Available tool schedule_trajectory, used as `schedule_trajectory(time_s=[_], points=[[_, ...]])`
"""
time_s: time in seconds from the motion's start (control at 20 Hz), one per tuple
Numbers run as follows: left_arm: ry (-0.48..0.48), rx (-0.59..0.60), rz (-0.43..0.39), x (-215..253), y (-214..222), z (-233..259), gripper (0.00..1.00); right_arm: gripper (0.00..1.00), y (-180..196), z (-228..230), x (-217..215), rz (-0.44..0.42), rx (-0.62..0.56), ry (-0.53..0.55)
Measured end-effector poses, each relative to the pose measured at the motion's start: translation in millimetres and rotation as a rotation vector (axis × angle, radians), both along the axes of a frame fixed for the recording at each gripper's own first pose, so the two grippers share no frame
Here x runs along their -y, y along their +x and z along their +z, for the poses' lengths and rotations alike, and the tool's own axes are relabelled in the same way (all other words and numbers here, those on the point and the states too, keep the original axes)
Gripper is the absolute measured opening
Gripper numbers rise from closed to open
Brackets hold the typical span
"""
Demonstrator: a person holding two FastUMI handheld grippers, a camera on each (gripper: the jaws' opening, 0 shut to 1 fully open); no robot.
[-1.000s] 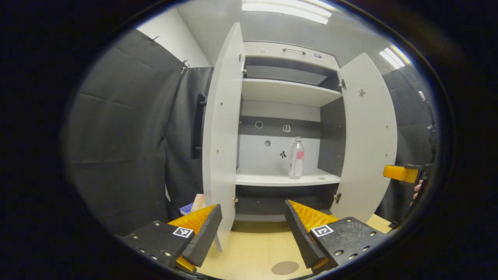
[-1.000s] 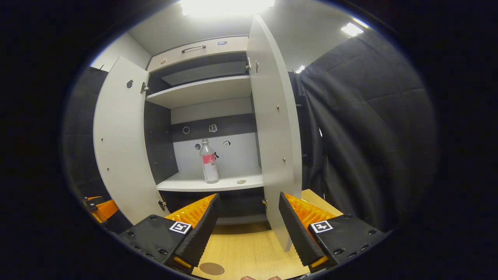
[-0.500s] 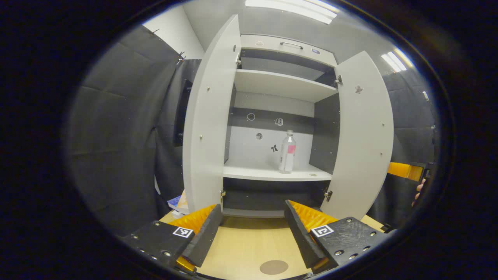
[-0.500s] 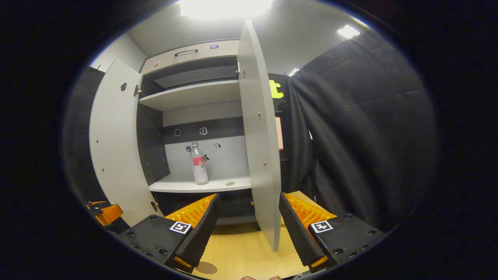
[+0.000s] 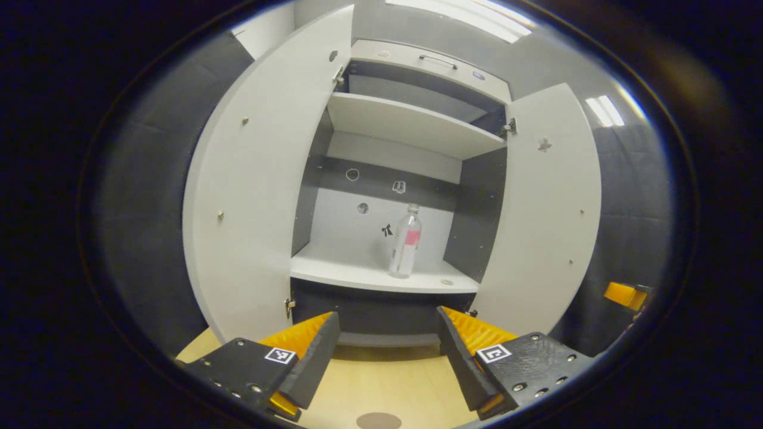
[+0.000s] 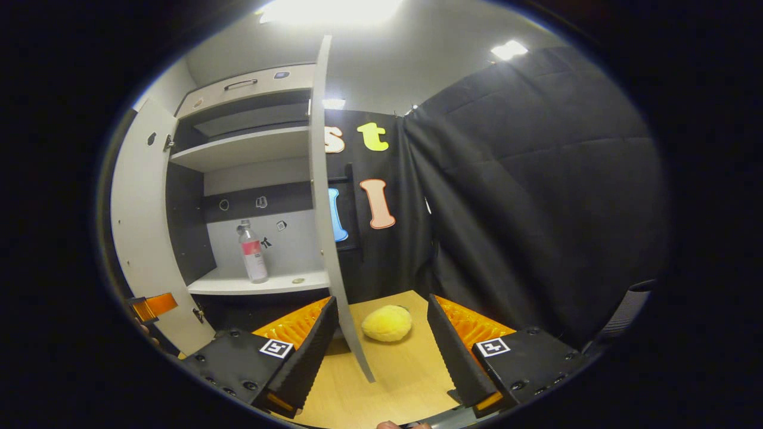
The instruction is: Grasp the bottle in the cabinet with the left hand and place it on the coaster, then close the right door with the right hand and the left door with the left hand.
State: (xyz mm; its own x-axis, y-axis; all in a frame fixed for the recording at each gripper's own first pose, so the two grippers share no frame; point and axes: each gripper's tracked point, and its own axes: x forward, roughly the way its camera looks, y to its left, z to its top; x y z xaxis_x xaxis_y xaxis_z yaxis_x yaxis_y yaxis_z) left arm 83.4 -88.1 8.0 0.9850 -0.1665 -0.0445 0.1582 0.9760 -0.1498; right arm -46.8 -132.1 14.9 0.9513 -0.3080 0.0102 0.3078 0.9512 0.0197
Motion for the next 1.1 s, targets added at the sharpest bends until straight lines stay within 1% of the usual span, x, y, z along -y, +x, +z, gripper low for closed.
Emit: schedule_trajectory(time_s=[0.05, 0.1, 0.15, 0.2, 0.3, 0.35, 0.4, 0.45, 0.5, 0.55, 0.6, 0.75, 0.8, 0.85, 0.95, 1.0, 1.05, 1.1], points=[[0.008, 0.007, 0.004, 0, 11, 4, 0.96, 0.95, 0, 3, 10, -0.021, 0.005, 0.000], [0.021, 0.014, 0.010, 0, 22, 8, 0.94, 0.95, 2, 5, 19, -0.042, 0.012, 0.003], [0.034, 0.021, 0.015, 1, 32, 12, 0.94, 0.92, 4, 7, 29, -0.062, 0.020, 0.011], [0.049, 0.029, 0.022, 1, 42, 16, 0.94, 0.95, 5, 8, 38, -0.078, 0.025, 0.022], [0.078, 0.047, 0.037, 4, 61, 26, 0.94, 0.95, 12, 8, 57, -0.108, 0.031, 0.052], [0.090, 0.060, 0.046, 5, 70, 32, 0.89, 0.95, 15, 10, 64, -0.116, 0.036, 0.073], [0.099, 0.075, 0.053, 9, 79, 38, 0.91, 0.95, 20, 10, 71, -0.128, 0.045, 0.090], [0.107, 0.085, 0.051, 14, 87, 42, 0.92, 0.92, 25, 11, 80, -0.141, 0.053, 0.098], [0.117, 0.091, 0.051, 20, 95, 46, 0.93, 0.95, 32, 11, 88, -0.150, 0.059, 0.100], [0.127, 0.097, 0.054, 23, 103, 50, 0.93, 0.95, 37, 13, 95, -0.158, 0.063, 0.099], [0.136, 0.105, 0.054, 28, 111, 54, 0.99, 0.95, 42, 14, 103, -0.163, 0.069, 0.099], [0.173, 0.131, 0.045, 45, 134, 65, 0.99, 0.95, 59, 13, 119, -0.161, 0.075, 0.106], [0.184, 0.137, 0.038, 51, 141, 68, 0.93, 0.95, 64, 13, 124, -0.162, 0.076, 0.106], [0.192, 0.141, 0.029, 58, 149, 69, 0.99, 0.95, 68, 13, 128, -0.164, 0.079, 0.107], [0.206, 0.144, 0.016, 68, 167, 71, 1.00, 0.95, 72, 10, 135, -0.170, 0.086, 0.112], [0.212, 0.145, 0.015, 73, 176, 72, 0.99, 0.95, 72, 9, 136, -0.174, 0.089, 0.114], [0.214, 0.143, 0.015, 75, 183, 71, 0.93, 0.95, 74, 8, 138, -0.179, 0.089, 0.115], [0.211, 0.137, 0.013, 78, 192, 70, 0.93, 0.95, 77, 6, 141, -0.184, 0.087, 0.116]])
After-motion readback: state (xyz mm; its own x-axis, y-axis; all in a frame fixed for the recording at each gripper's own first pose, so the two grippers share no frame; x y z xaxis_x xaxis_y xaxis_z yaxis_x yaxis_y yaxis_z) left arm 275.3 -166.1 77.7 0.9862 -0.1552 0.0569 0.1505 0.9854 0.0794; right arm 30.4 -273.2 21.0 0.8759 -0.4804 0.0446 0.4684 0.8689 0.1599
